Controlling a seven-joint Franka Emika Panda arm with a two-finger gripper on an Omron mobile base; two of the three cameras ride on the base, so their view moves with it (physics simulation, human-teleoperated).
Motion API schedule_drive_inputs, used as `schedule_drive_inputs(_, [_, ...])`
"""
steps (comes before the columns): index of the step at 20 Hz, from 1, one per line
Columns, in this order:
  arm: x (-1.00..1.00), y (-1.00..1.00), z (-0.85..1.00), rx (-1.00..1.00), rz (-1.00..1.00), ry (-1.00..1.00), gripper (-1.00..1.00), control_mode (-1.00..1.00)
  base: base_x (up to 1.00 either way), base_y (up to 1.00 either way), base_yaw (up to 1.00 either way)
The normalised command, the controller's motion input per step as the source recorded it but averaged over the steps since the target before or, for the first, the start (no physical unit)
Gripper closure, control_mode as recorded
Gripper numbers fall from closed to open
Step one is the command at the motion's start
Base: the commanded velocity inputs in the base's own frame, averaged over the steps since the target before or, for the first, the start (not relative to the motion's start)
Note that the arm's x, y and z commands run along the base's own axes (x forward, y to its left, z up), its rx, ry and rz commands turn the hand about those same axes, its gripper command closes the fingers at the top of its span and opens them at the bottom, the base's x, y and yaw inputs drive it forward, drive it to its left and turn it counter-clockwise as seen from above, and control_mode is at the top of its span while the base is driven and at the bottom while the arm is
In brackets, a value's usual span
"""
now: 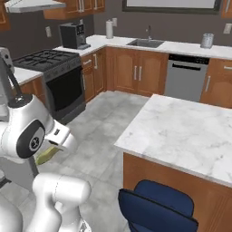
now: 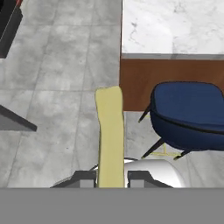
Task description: Retrieve the butter from the fridge and place it on a plate on the dining table. Then retrieve the butter knife by the fridge and place it near the plate.
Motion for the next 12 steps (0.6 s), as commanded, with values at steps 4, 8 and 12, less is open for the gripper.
schedule_drive_inputs(4, [0.00,0.00,0.00,0.00,0.00,0.00,1.00,1.00,-0.49,-0.47,-0.44])
schedule_drive_inputs(8, [0.00,0.00,0.00,0.00,0.00,0.00,1.00,1.00,-0.64,-0.43,-0.41])
schedule_drive_inputs(12, [0.00,0.00,0.00,0.00,0.00,0.00,1.00,1.00,-0.97,-0.42,-0.38])
